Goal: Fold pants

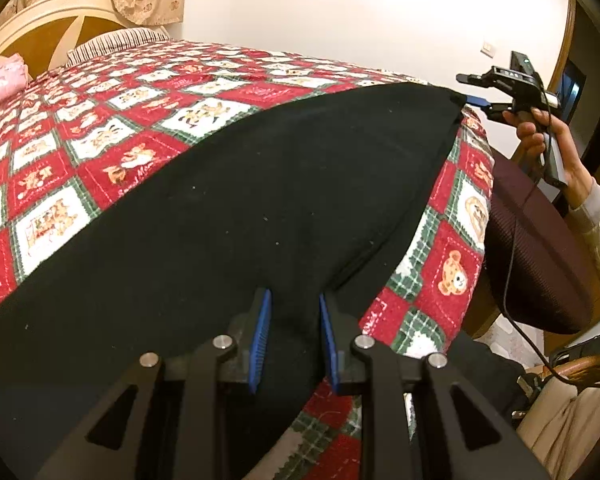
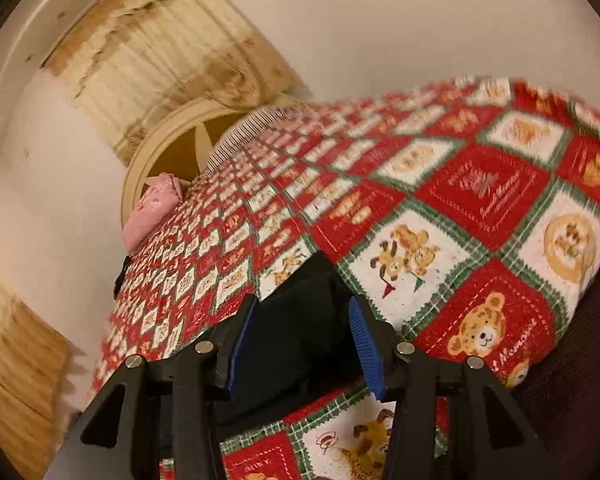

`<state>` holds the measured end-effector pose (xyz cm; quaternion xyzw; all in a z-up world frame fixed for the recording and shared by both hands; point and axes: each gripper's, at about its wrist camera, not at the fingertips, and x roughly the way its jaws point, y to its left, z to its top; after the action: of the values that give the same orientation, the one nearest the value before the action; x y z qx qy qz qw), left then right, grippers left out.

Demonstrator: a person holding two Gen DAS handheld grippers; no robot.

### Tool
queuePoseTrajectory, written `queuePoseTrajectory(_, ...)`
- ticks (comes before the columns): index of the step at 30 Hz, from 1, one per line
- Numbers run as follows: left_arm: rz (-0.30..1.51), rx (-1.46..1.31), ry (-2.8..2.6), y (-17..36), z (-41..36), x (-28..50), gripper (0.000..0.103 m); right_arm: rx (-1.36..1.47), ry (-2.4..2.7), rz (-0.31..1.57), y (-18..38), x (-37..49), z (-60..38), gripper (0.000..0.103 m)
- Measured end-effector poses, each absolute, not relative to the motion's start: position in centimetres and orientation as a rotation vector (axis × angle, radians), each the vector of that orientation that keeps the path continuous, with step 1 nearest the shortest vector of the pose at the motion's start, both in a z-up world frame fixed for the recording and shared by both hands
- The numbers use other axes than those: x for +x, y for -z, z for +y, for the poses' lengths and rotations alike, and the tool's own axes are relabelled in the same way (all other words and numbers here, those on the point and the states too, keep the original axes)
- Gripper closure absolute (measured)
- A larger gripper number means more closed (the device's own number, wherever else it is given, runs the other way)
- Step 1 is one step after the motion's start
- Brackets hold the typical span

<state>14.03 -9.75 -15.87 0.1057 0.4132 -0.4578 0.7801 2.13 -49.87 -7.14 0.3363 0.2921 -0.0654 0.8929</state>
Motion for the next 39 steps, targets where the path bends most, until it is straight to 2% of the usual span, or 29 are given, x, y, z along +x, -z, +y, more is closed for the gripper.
queuePoseTrajectory(1, 0.895, 0.223, 0.992, 15.9, -9.7, 14.0, 0.077, 0.698, 0.119, 0.630, 7.2, 2.7, -49.8, 0.063)
queuePoseTrajectory(2, 0.897, 0.220, 0.993, 15.9, -9.7, 14.1, 0.077, 0.684, 0.117, 0.655, 7.2, 3.3, -49.6, 0.085)
queuePoseTrajectory(3, 0.898, 0.220, 0.993, 15.9, -9.8, 14.1, 0.077, 0.658, 0.129, 0.677, 7.1, 3.8, -49.4, 0.097)
queuePoseTrajectory(7, 0.895, 0.221, 0.993, 15.9, -9.8, 14.0, 0.077, 0.616, 0.094, 0.681, 5.6, 6.1, -48.3, 0.098)
queuePoseTrajectory(13, 0.889, 0.216, 0.991, 15.9, -9.7, 13.9, 0.077, 0.402, -0.007, 0.498, -1.8, 9.0, -45.1, 0.098)
queuePoseTrajectory(15, 0.885, 0.212, 0.992, 15.9, -9.6, 13.9, 0.077, 0.332, -0.016, 0.486, -2.4, 9.1, -44.1, 0.098)
queuePoseTrajectory(18, 0.889, 0.199, 1.001, 16.0, -9.5, 14.1, 0.077, 0.316, 0.054, 0.582, 0.6, 7.9, -44.9, 0.098)
queuePoseTrajectory(22, 0.893, 0.217, 1.008, 15.9, -9.7, 14.1, 0.077, 0.427, 0.174, 0.715, 7.2, 4.3, -48.4, 0.098)
queuePoseTrajectory(25, 0.868, 0.286, 0.996, 15.7, -10.3, 13.6, 0.076, 0.509, 0.193, 0.712, 9.5, 2.2, -50.0, 0.098)
queuePoseTrajectory(29, 0.819, 0.342, 0.952, 15.7, -10.6, 12.8, 0.072, 0.487, 0.180, 0.661, 8.8, 1.9, -49.3, 0.094)
queuePoseTrajectory(34, 0.802, 0.362, 0.929, 15.7, -10.7, 12.5, 0.072, 0.480, 0.180, 0.663, 8.6, 2.1, -48.4, 0.094)
queuePoseTrajectory(39, 0.803, 0.364, 0.942, 15.8, -10.7, 12.7, 0.072, 0.324, 0.327, 0.640, 6.8, 0.2, -45.3, 0.093)
